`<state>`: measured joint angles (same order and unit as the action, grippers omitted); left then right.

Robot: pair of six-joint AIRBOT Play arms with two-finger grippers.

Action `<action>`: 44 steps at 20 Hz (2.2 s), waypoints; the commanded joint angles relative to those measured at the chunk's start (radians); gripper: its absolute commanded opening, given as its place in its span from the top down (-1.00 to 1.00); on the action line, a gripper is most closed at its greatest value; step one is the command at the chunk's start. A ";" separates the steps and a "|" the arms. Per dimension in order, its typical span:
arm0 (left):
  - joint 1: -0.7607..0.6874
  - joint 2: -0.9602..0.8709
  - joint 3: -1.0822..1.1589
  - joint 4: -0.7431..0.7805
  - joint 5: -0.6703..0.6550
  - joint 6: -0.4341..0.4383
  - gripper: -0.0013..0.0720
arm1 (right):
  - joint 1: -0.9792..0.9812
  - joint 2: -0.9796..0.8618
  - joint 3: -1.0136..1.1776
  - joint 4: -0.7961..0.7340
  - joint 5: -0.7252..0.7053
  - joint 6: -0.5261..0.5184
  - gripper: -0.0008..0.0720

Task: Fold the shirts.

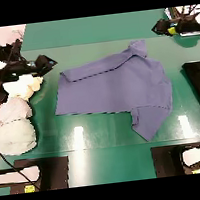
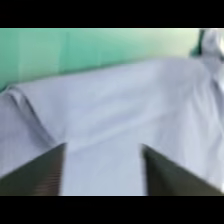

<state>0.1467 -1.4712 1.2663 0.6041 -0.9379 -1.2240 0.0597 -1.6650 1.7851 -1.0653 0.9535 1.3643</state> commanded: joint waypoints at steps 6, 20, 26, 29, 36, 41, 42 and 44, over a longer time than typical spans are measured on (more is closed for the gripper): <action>0.124 0.150 -0.110 0.443 -0.452 -0.034 -0.19 | -0.134 0.277 -0.379 0.000 0.393 -0.066 0.11; 0.114 0.179 -0.517 0.325 -0.175 0.053 -0.19 | -0.135 0.538 -0.663 0.000 0.356 -0.068 0.11; 0.007 0.118 -0.517 0.323 -0.163 0.024 -0.18 | -0.135 0.544 -0.663 0.000 0.359 -0.068 0.11; -0.009 0.117 -0.517 0.321 -0.161 -0.013 -0.05 | -0.159 0.544 -0.663 -0.004 0.387 -0.067 0.11; -0.009 0.118 -0.451 0.307 -0.225 -0.006 0.90 | -0.404 0.544 -0.778 -0.118 0.516 -0.036 -0.03; -0.009 0.118 -0.335 0.273 -0.251 -0.007 0.90 | -0.584 0.492 -1.049 -0.100 0.462 -0.040 -0.44; -0.009 0.118 -0.315 0.270 -0.251 -0.007 0.90 | -0.586 0.476 -1.081 -0.076 0.440 -0.062 -0.16; -0.009 0.118 -0.287 0.270 -0.251 -0.010 0.90 | -0.573 0.450 -1.133 0.037 0.389 -0.099 -0.14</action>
<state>0.1379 -1.3540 0.9302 0.8928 -1.1793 -1.2316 -0.4896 -1.1805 0.7467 -1.1263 1.3979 1.3064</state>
